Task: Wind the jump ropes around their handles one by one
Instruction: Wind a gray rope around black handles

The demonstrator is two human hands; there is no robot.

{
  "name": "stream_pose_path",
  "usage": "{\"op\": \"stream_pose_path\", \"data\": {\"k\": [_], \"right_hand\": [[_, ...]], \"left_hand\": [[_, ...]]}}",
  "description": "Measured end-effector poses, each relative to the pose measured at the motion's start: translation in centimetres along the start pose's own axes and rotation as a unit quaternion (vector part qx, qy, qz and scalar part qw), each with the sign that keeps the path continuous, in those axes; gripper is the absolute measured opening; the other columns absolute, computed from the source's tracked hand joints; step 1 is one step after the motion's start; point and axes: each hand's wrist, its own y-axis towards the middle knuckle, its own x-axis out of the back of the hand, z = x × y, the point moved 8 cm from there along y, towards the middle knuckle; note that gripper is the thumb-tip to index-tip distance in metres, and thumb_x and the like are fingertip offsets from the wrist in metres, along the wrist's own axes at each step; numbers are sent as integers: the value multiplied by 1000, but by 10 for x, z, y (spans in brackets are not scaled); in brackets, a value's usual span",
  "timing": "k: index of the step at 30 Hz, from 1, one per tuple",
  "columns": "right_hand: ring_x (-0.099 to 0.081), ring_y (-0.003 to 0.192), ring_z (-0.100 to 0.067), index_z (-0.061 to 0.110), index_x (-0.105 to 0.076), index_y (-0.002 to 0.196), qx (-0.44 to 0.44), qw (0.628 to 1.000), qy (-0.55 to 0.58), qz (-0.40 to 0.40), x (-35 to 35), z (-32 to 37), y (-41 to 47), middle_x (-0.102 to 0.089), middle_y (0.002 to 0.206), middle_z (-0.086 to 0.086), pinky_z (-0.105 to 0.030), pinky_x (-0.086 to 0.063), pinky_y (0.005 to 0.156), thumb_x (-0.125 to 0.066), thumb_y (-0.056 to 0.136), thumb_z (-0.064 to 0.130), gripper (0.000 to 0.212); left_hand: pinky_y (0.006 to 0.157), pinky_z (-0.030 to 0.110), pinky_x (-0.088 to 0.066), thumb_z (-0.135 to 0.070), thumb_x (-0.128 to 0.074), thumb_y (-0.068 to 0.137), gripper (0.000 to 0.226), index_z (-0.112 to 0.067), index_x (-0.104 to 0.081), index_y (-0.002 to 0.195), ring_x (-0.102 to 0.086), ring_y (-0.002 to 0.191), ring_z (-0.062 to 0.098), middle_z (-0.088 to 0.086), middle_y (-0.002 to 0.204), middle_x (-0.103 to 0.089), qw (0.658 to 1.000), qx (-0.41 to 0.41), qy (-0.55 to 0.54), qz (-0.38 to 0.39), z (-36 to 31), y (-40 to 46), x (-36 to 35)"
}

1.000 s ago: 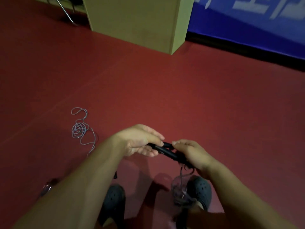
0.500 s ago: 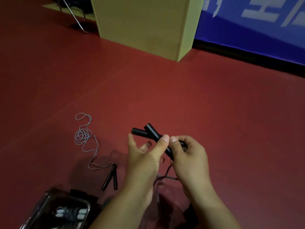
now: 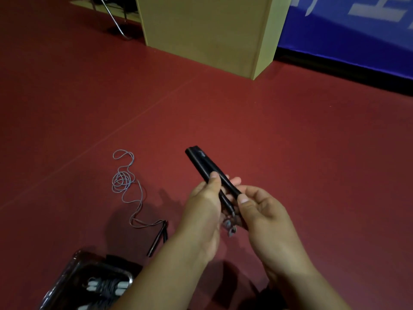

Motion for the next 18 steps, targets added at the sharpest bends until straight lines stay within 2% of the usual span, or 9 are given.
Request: {"op": "stream_pose_path", "data": {"k": [2,5,8,10,13,16,18], "right_hand": [[-63,72,-25,14,-64,103,-12,1000,-16,12,-2,-5,-1,-73,85,-14,-39,-54,69,-47,102,14,17],[-63,70,-23,13,-63,106,-23,999,-14,35,-9,-8,-2,-72,80,-16,-41,-55,75,-50,101,15,15],[-61,63,-15,13,-65,103,-48,998,-17,38,-7,-12,1,-69,69,-7,-28,-52,68,-52,100,19,15],[-55,58,-14,9,-66,91,-80,995,-20,55,-9,-18,2,-64,66,-5,-26,-48,60,-50,101,28,26],[-45,50,-18,12,-68,75,-123,986,-44,100,-15,-25,2,-59,62,-10,-31,-37,51,-42,98,51,52],[-41,43,-17,12,-70,69,-169,974,-90,121,-8,-33,2,-56,55,-10,-26,-32,45,-33,96,62,69],[-42,42,-20,14,-65,59,-183,965,-136,127,2,-36,4,-50,50,-8,-27,-34,47,-31,91,69,72]], "left_hand": [[43,22,-40,-36,-41,105,31,-14,-63,102,-74,81,19,2,94,-78,1000,-4,3,-2,-4,1,-2],[39,20,-30,-37,-44,104,29,-17,-64,97,-67,80,25,0,88,-78,1000,-5,18,-17,-5,2,0],[35,18,-29,-36,-47,103,25,-17,-62,94,-59,72,25,1,77,-77,1000,-6,2,-9,-3,4,-1],[35,18,-32,-36,-48,103,25,-18,-59,91,-64,61,24,2,72,-74,1000,-17,6,-8,-4,8,-1],[41,23,-43,-28,-48,104,20,-17,-54,89,-68,57,15,-2,65,-59,997,-77,8,-25,-16,14,3],[41,25,-53,-21,-48,104,18,-15,-51,87,-58,45,9,1,63,-49,987,-143,32,-58,-35,21,19],[42,24,-54,-20,-49,104,17,-15,-51,88,-53,41,7,2,64,-48,974,-196,82,-82,-51,25,35]]}}
